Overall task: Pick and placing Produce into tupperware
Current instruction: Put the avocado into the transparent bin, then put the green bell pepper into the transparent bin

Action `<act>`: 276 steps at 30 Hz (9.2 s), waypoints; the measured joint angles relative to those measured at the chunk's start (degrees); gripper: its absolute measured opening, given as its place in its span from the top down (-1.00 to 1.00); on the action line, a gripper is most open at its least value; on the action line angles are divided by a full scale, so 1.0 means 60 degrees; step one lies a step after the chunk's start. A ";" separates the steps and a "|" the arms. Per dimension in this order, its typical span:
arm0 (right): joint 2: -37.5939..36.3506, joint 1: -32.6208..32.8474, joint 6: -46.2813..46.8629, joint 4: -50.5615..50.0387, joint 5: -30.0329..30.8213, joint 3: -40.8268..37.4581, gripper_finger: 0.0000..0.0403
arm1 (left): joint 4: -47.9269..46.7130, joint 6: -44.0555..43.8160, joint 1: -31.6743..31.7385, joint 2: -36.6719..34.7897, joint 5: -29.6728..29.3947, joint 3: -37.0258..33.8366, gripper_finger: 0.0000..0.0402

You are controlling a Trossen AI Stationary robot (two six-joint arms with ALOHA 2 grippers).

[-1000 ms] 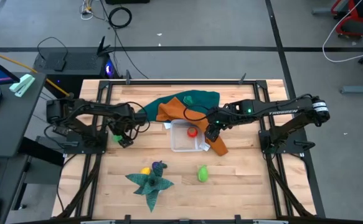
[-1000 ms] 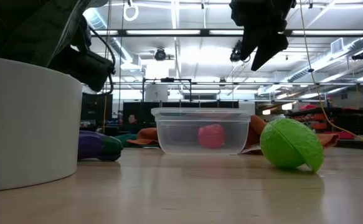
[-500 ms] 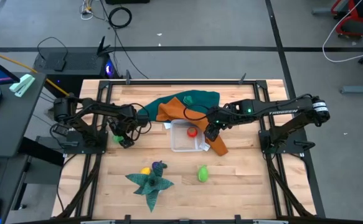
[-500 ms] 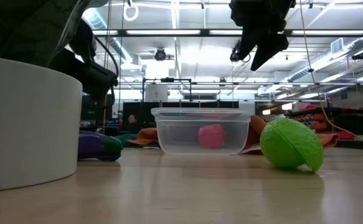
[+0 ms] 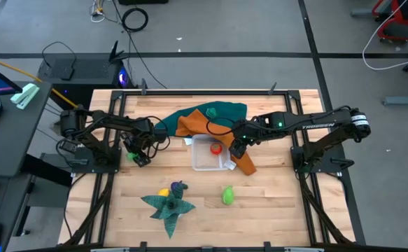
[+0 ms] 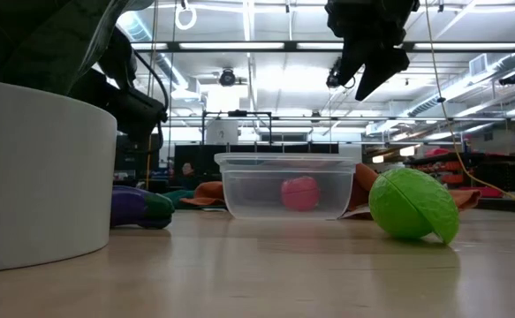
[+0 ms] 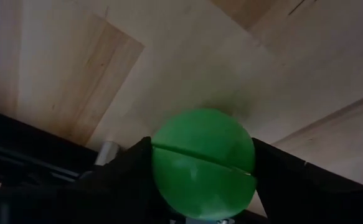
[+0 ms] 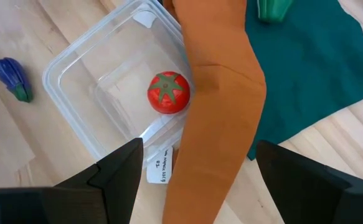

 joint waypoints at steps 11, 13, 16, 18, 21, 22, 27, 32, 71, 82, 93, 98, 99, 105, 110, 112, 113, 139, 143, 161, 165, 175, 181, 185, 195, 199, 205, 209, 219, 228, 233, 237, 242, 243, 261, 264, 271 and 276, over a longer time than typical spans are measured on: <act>0.0000 0.0000 -0.0004 0.0000 0.0002 0.0000 -0.36 | -0.0317 0.0079 0.0000 -0.0018 -0.0020 0.0319 -0.24; 0.0000 0.0000 -0.0004 0.0000 0.0002 0.0000 -0.36 | -0.0427 0.0190 0.0013 -0.0099 -0.0047 0.0583 -0.22; 0.0000 0.0000 -0.0004 -0.0003 0.0002 0.0000 -0.36 | -0.0606 0.0212 0.0097 -0.0142 -0.0218 0.1264 -0.23; 0.0000 0.0000 -0.0005 0.0000 0.0002 0.0000 -0.36 | -0.0904 0.0257 0.0172 -0.0146 -0.0347 0.1841 -0.27; 0.0000 -0.0001 -0.0007 0.0000 0.0002 0.0000 -0.36 | -0.1196 0.0412 0.0248 -0.0146 -0.0542 0.2853 -0.27; 0.0000 -0.0004 -0.0007 0.0000 0.0002 0.0000 -0.36 | -0.1307 0.0470 0.0277 -0.0146 -0.0564 0.3203 -0.27; -0.0015 -0.0004 -0.0003 -0.0039 0.0002 0.0000 -0.36 | -0.1622 0.0640 0.0380 -0.0151 -0.0594 0.4995 -0.22; -0.0232 -0.0004 0.0009 -0.0631 0.0063 0.0004 -0.36 | -0.1945 0.0765 0.0379 -0.0157 -0.0464 0.6542 -0.26; -0.3537 -0.0004 0.1314 -0.2734 0.1561 0.0007 -0.36 | 0.4324 0.1845 -0.1308 0.2315 0.1377 0.8227 -0.24; -0.3537 -0.0004 0.1090 -0.2779 0.1590 0.0007 -0.36 | 0.4327 0.2574 -0.1402 0.3260 0.0891 0.8227 -0.20; -0.3534 -0.0004 0.1082 -0.2772 0.1703 0.0004 -0.36 | 0.3955 0.3687 -0.1642 0.3260 -0.0040 0.8227 -0.20; -0.3534 -0.0004 0.1086 -0.2769 0.1706 0.0004 -0.36 | 0.3770 0.3927 -0.1676 0.3260 -0.0438 0.8227 -0.23; -0.3534 -0.0004 0.1086 -0.2769 0.1706 0.0004 -0.36 | 0.3697 0.3983 -0.1676 0.3260 -0.0470 0.8227 -0.23; -0.3530 -0.0004 0.1124 -0.2769 0.1710 0.0004 -0.36 | 0.3606 0.4014 -0.1676 0.3260 -0.0630 0.8227 -0.21; -0.3530 -0.0004 0.1193 -0.2767 0.1714 0.0000 -0.36 | 0.3418 0.4014 -0.1733 0.3466 -0.0630 0.8229 -0.23; -0.3530 -0.0004 0.1224 -0.2763 0.1715 0.0000 -0.36 | 0.3398 0.4018 -0.1783 0.3606 -0.0630 0.8229 -0.22; -0.3526 -0.0004 0.1224 -0.2755 0.1717 0.0000 -0.36 | 0.3359 0.4018 -0.1799 0.3670 -0.0630 0.8231 -0.21; -0.3526 -0.0004 0.1242 -0.2761 0.1725 0.0000 -0.36 | 0.3366 0.4056 -0.1794 0.4528 -0.1166 0.8227 -0.24; -0.3526 -0.0004 0.1242 -0.2761 0.1725 0.0000 -0.36 | 0.3361 0.4075 -0.1708 0.4528 -0.1014 0.8227 -0.28; -0.3526 -0.0004 0.1242 -0.2762 0.1717 0.0000 -0.36 | 0.2885 0.4000 -0.1643 0.4430 -0.0940 0.8555 -0.39; -0.3526 -0.0004 0.1242 -0.2763 0.1717 0.0000 -0.36 | 0.1629 0.4007 -0.1552 0.4430 -0.1104 0.9770 -0.37; -0.3526 -0.0002 0.1242 -0.2926 0.1714 0.0000 -0.36 | -0.0721 0.0861 -0.1213 0.4321 -0.1196 1.2790 -0.35; -0.3530 -0.0003 0.1184 -0.3343 0.1833 0.0000 -0.36 | -0.0882 0.0000 -0.1196 0.3987 -0.1370 1.2835 -0.32; -0.3530 -0.0001 0.1204 -0.3333 0.2117 0.0000 -0.36 | -0.0489 -0.0038 -0.0837 0.4062 -0.1474 1.2830 -0.31; -0.3530 0.0000 0.1263 -0.3326 0.2195 0.0000 -0.36 | 0.0832 -0.0182 0.0999 0.4499 -0.0835 1.2836 -0.31; -0.3530 0.0000 0.1443 -0.3309 0.2170 0.0000 -0.36 | 0.1295 -0.0229 0.1306 0.4855 -0.0271 1.2846 -0.30; -0.3479 -0.0002 0.1519 -0.3220 0.1677 0.0000 -0.36 | 0.1293 -0.0226 0.1547 0.5612 -0.0140 1.2856 -0.26; -0.3449 0.0000 0.1640 -0.3141 0.1509 0.0000 -0.36 | 0.1388 -0.0046 0.1695 0.6061 -0.0189 1.3184 -0.24; -0.3442 0.0000 0.1767 -0.3062 0.1384 0.0000 -0.36 | 0.2267 -0.0003 0.1894 0.6251 -0.0678 1.3425 -0.24; -0.3412 0.0000 0.1769 -0.3000 0.1234 0.0000 -0.36 | 0.2141 0.0036 0.1905 0.6692 -0.0403 1.3422 -0.26; -0.3308 -0.0004 0.1792 -0.2976 0.1186 0.0000 -0.36 | 0.1902 0.0109 0.1805 0.7076 -0.0317 1.3411 -0.26; -0.3221 -0.0004 0.1762 -0.2936 0.1151 0.0004 -0.36 | 0.1912 0.0166 0.1741 0.7276 -0.0254 1.3414 -0.28; -0.3155 -0.0004 0.1716 -0.2906 0.1109 0.0000 -0.36 | 0.1954 0.0483 0.1741 0.7424 -0.0309 1.3425 -0.31; -0.3155 -0.0004 0.1689 -0.2897 0.1106 0.0000 -0.36 | 0.1862 0.0535 0.1742 0.7443 -0.0346 1.3423 -0.32; -0.3158 -0.0004 0.1670 -0.2900 0.0978 0.0000 -0.36 | 0.2285 0.1339 0.1660 0.7457 -0.0868 1.3414 -0.57; -0.3158 -0.0004 0.1668 -0.2900 0.0964 0.0000 -0.36 | 0.2081 0.1215 0.1614 0.7457 -0.0793 1.3414 -0.63; -0.3158 -0.0004 0.1668 -0.2897 0.0945 0.0000 -0.36 | 0.1877 0.1098 0.1633 0.7453 -0.0766 1.3414 -0.74; -0.3158 -0.0004 0.1668 -0.2898 0.0934 0.0000 -0.36 | 0.1931 0.1100 0.1632 0.7442 -0.0834 1.3145 -0.78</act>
